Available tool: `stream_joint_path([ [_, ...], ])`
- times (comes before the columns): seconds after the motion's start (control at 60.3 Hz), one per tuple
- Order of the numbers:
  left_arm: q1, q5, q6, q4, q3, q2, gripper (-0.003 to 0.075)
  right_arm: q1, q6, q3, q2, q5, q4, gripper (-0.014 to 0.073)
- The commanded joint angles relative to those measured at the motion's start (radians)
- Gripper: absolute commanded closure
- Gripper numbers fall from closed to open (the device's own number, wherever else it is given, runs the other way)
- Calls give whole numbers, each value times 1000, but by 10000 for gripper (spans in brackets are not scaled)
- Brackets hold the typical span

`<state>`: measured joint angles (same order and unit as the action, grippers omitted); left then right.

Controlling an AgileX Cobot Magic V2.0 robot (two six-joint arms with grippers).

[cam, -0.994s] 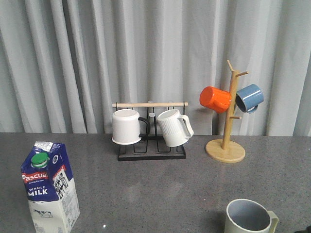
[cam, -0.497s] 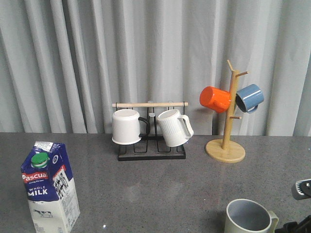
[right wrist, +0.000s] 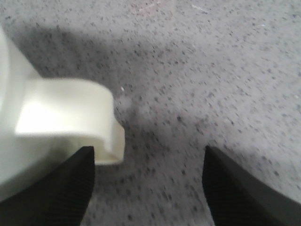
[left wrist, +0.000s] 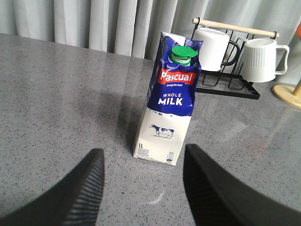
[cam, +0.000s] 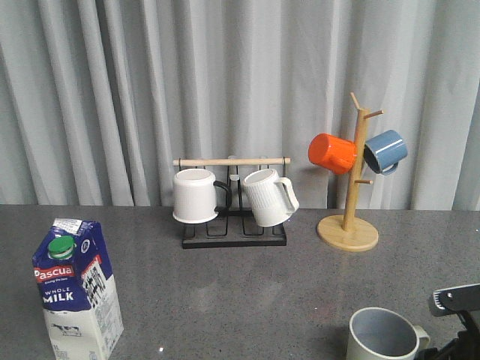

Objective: Place milk next to cup
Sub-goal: 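Lower the right gripper to the white HOME mug's handle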

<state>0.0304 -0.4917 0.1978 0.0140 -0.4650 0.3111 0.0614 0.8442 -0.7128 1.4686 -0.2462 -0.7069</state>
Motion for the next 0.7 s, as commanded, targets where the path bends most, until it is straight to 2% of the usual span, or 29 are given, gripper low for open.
stream_joint_path([
  [0.0,1,67,0,2,-34,15,343,5,180,-45,3,40,-183,137],
  [0.149,1,67,0,2,-34,15,343,4,425,-82,53,17,-413,173],
  [0.232,1,67,0,2,-34,15,343,4,577,-102,78,-7,-544,223],
  [0.298,1,67,0,2,-33,15,343,4,681,-108,102,-18,-626,296],
  [0.381,1,60,0,2,-29,15,343,4,794,-107,124,-39,-733,433],
  [0.497,1,43,0,2,-29,15,343,5,861,-106,136,-127,-794,612],
  [0.68,1,27,0,3,-29,15,343,5,858,-108,79,-167,-839,599],
])
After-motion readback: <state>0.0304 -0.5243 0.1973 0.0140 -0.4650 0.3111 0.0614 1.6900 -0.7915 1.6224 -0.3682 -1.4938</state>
